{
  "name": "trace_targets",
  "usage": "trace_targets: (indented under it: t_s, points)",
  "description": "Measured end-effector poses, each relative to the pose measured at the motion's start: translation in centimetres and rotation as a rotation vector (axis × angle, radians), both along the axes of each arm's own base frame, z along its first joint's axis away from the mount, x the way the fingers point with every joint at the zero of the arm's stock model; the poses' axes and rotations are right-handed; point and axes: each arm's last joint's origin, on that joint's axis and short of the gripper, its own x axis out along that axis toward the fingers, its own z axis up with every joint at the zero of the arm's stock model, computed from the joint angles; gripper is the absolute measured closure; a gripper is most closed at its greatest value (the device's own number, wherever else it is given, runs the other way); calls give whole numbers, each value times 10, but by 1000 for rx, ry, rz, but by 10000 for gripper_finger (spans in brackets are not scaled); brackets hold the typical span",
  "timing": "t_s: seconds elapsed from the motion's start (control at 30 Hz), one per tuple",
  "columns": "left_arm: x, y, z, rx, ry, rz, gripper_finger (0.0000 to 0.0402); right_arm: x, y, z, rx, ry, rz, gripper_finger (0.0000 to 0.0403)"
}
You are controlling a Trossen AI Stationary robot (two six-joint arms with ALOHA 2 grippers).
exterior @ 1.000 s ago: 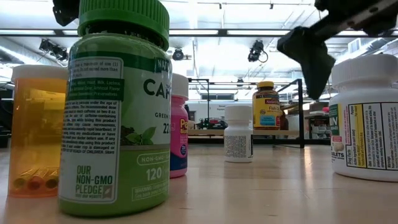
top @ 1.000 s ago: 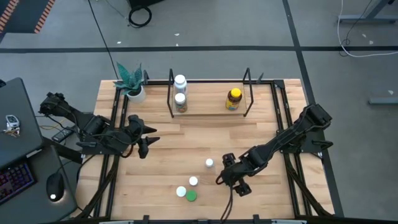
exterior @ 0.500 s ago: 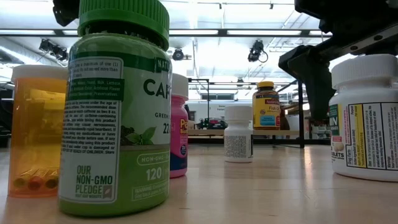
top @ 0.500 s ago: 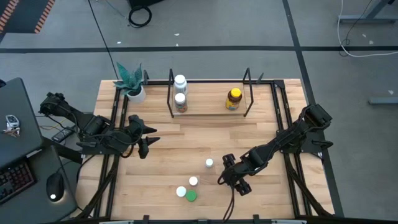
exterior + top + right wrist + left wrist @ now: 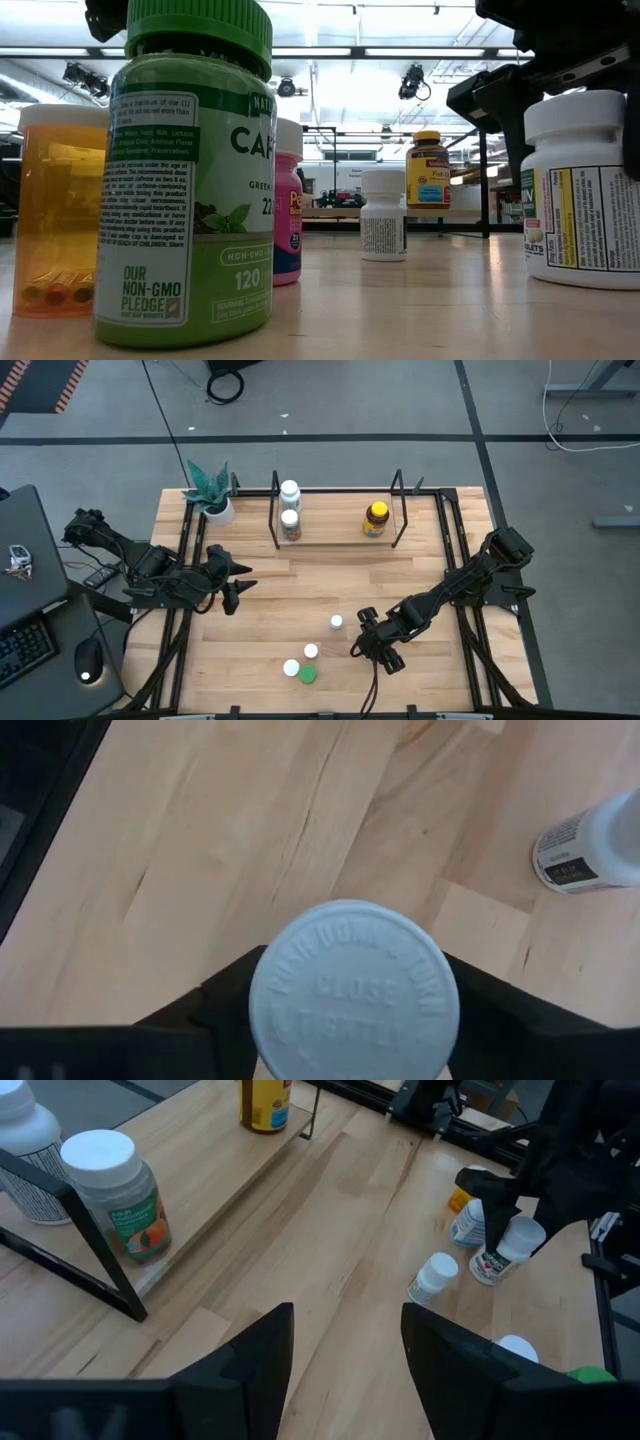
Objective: Pick and place medicine bottles onto shelf by color
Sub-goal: Put the large white pill bottle on the shelf
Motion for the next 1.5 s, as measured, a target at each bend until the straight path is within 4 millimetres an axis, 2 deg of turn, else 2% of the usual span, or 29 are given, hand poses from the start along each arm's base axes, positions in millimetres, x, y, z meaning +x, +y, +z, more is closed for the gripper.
trace_targets:
  t_s: [0.27,0.47,0.83,1.17,1.5]
  points:
    - [0,0,0,0,0,0,206,2,1,2,27,-19,-27,160]
    - [0,0,0,-1,-1,0,211,11,1,14,41,-52,-31,163]
    - [0,0,0,-2,-2,0,213,23,-23,40,33,-61,-97,162]
    - [0,0,0,-4,-6,0,215,16,-69,90,21,-231,-218,162]
    - [1,2,4,43,-66,88,220,0,-149,140,-68,-454,-461,161]
